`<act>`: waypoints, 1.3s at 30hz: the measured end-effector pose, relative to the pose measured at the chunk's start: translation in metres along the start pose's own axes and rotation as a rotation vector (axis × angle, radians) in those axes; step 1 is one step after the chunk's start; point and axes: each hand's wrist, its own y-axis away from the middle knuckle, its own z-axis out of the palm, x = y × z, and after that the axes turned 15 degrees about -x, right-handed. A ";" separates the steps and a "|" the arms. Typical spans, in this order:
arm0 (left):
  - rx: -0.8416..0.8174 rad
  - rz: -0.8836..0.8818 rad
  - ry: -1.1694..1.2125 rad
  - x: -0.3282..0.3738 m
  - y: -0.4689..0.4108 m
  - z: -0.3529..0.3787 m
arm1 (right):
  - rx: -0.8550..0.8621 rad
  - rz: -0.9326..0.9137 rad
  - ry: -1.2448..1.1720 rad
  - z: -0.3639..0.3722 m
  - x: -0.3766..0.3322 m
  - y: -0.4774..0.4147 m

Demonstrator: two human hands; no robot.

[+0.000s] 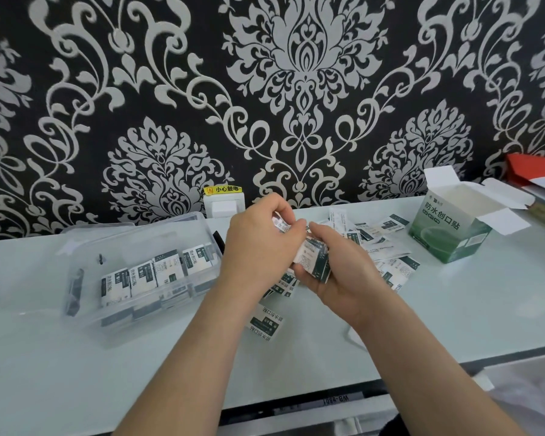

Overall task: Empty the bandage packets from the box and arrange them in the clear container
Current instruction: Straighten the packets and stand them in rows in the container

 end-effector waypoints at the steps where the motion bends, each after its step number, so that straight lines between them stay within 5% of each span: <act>1: -0.012 -0.011 0.006 -0.001 -0.001 0.000 | 0.009 0.000 -0.020 0.000 0.000 0.000; 12: 0.033 0.125 0.283 0.005 0.003 0.007 | -0.045 -0.004 -0.269 0.012 0.003 0.001; 16: 0.116 0.106 0.303 0.006 -0.001 0.000 | -0.180 0.017 -0.085 0.014 0.006 -0.002; 21: 0.060 -0.075 0.180 -0.004 -0.010 -0.022 | -0.414 -0.107 0.507 0.007 0.001 0.004; 27: 0.038 -0.137 0.132 0.002 -0.007 -0.025 | -0.499 -0.106 0.464 0.006 0.000 0.008; 30: -0.113 -0.039 0.415 0.004 -0.002 -0.033 | -0.439 -0.101 0.247 0.009 -0.002 0.005; 35: -0.552 0.086 0.229 -0.006 0.006 -0.048 | -0.395 -0.085 0.098 0.005 -0.005 0.001; 39: -0.635 0.086 0.085 -0.006 0.015 -0.042 | -0.479 -0.020 0.202 0.006 -0.003 0.003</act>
